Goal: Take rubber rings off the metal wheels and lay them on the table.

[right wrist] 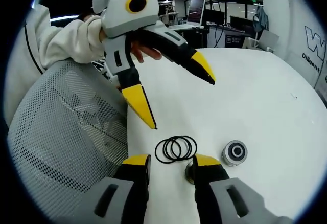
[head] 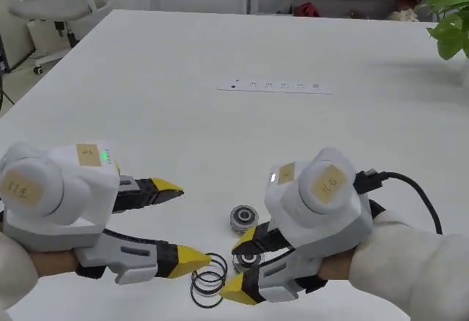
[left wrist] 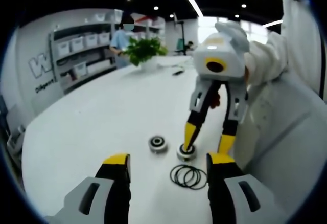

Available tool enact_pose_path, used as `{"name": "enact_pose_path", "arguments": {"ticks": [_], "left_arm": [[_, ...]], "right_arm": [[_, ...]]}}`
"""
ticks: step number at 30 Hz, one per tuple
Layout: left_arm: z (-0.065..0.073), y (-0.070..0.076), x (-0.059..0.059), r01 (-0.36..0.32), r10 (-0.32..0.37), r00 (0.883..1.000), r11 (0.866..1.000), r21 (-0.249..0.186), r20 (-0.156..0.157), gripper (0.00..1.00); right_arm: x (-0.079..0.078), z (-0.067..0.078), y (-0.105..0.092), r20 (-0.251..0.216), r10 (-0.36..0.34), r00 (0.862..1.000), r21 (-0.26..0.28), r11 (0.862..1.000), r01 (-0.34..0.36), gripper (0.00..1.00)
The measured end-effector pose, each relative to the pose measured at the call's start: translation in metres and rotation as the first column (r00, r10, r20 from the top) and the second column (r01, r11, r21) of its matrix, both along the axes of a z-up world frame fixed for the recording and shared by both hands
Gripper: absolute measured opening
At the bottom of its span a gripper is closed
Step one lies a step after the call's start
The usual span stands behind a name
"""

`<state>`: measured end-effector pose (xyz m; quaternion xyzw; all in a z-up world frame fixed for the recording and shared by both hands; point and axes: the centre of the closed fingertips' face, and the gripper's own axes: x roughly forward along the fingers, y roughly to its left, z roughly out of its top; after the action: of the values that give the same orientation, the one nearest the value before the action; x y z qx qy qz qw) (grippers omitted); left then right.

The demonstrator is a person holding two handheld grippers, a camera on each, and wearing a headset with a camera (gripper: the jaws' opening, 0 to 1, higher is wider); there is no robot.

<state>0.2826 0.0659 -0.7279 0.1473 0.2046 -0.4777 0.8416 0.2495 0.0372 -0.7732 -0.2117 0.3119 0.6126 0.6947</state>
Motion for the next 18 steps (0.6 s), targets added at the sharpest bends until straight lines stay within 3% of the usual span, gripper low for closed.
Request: {"name": "enact_pose_path", "arguments": {"ticks": [3, 5, 8, 12, 18], "left_arm": [[0.014, -0.003, -0.002, -0.002, 0.002, 1.0, 0.999, -0.044, 0.013, 0.65], [0.02, -0.003, -0.004, -0.004, 0.005, 1.0, 0.999, -0.049, 0.02, 0.69], [0.037, -0.004, -0.012, -0.002, 0.004, 0.999, 0.998, -0.056, 0.036, 0.73], [0.068, -0.011, -0.024, 0.025, -0.015, 0.997, 0.99, -0.141, 0.072, 0.76], [0.089, 0.0, -0.033, 0.002, 0.012, 0.995, 0.99, -0.142, 0.099, 0.83]], "right_arm": [[0.006, 0.018, -0.005, -0.007, -0.057, 0.998, 0.065, 0.996, 0.057, 0.31], [0.01, 0.027, -0.009, 0.001, -0.08, 0.997, 0.085, 0.993, 0.08, 0.31], [0.017, 0.046, -0.018, 0.061, -0.114, 0.992, 0.114, 0.988, 0.107, 0.35], [0.018, 0.071, -0.029, 0.09, -0.137, 0.986, 0.159, 0.98, 0.122, 0.4], [0.019, 0.102, -0.047, 0.107, -0.167, 0.98, 0.227, 0.964, 0.14, 0.47]]}}
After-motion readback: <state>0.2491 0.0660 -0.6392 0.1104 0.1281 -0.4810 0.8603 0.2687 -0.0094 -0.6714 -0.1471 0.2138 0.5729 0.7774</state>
